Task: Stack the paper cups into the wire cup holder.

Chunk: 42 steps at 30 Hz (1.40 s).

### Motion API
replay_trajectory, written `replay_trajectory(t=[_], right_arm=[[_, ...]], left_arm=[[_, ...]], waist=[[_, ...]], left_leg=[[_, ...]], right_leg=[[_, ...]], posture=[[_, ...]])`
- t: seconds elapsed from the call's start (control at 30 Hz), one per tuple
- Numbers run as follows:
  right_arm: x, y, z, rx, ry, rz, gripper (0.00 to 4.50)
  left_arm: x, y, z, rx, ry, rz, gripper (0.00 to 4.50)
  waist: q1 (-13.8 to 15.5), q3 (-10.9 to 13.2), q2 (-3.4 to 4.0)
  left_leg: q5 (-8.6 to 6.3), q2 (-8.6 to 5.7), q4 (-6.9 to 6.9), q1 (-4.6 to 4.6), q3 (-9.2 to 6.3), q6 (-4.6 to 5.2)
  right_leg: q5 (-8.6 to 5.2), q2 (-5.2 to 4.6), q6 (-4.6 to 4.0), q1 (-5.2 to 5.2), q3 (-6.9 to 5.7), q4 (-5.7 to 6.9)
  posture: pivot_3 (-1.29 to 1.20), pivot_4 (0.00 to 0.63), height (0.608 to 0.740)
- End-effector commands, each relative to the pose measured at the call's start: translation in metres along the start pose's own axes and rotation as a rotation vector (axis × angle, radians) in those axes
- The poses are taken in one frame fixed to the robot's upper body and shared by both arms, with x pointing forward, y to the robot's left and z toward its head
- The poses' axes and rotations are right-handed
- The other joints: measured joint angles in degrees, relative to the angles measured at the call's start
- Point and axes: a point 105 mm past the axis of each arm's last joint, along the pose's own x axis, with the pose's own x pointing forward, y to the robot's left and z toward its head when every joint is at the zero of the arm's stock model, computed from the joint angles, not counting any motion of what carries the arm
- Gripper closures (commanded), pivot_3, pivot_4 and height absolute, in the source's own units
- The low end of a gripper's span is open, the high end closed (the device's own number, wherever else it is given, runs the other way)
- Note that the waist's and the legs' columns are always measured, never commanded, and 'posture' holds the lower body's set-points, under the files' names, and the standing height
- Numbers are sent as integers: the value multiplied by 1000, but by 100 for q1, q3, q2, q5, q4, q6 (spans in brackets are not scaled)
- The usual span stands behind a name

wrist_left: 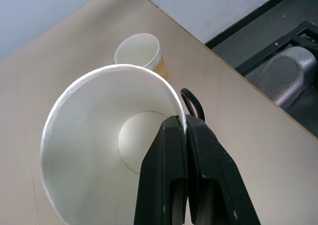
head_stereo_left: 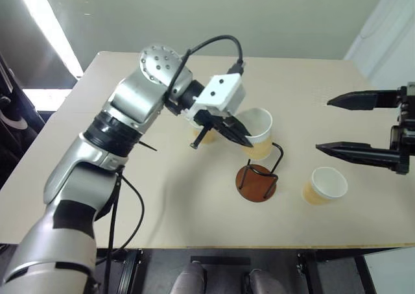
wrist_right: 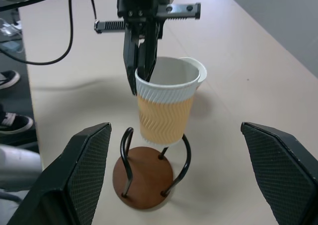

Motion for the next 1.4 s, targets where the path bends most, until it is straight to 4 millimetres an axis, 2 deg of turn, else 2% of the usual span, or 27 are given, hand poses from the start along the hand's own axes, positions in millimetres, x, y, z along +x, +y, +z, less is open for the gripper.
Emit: replay_trajectory(t=[0.03, 0.5, 0.6, 0.83, 0.97, 1.07, 1.17, 1.27, 1.4], right_arm=[[-9, 1, 9, -29, -10, -49, 224], [-11, 4, 7, -14, -9, -91, 224], [-11, 4, 6, -13, -8, -92, 224], [-9, 3, 3, -12, -2, -88, 224], [-8, 1, -6, -17, 43, -101, 224], [-6, 2, -26, -13, 126, -105, 224], [-4, 3, -50, -10, 206, -112, 224], [-3, 8, -80, 4, 311, -97, 224], [-3, 14, -100, -4, 375, -61, 224]], left_arm=[[3, 1, 9, 73, 11, -52, 4455], [25, -2, -14, 110, 65, -119, 4455], [28, -1, -15, 103, 53, -113, 3838], [30, 5, -4, 82, -23, -72, 1396], [22, 7, 3, 72, -67, -32, 34], [10, 15, 15, 27, -146, 48, 34], [-11, 21, 28, -51, -242, 128, 34], [-31, 13, 22, -121, -237, 181, 34], [-41, 1, 15, -171, -208, 207, 34]], waist=[[3, 0, 0], [24, 0, 0], [36, 0, 0], [41, 0, 1], [42, -1, 1], [52, -1, 1], [57, -1, 1], [53, -2, 3], [43, -9, 15]], left_leg=[[-1, 0, 6, -6, 0, 2], [-11, -3, 50, -21, 4, 19], [-15, -5, 57, -23, 5, 26], [-18, -5, 59, -24, 17, 30], [-18, -5, 59, -22, 20, 31], [-19, -5, 63, -24, 20, 33], [-22, -6, 67, -25, 24, 37], [-23, -4, 69, -22, 29, 39], [-23, -4, 69, -11, 40, 39]], right_leg=[[1, 0, 2, -4, 0, 2], [9, 0, 21, -6, 3, 11], [9, -2, 25, -4, 4, 10], [8, -2, 29, -6, 9, 12], [8, -2, 31, -6, 12, 13], [8, -2, 32, -7, 12, 14], [8, -3, 33, -7, 12, 15], [8, -3, 33, -7, 14, 17], [8, -2, 33, -5, 24, 24]], posture=[[0, 150, 740], [0, 150, 740], [0, 150, 740], [0, 150, 740], [0, 150, 740], [0, 150, 740], [0, 150, 740], [0, 150, 740], [0, 150, 740]])
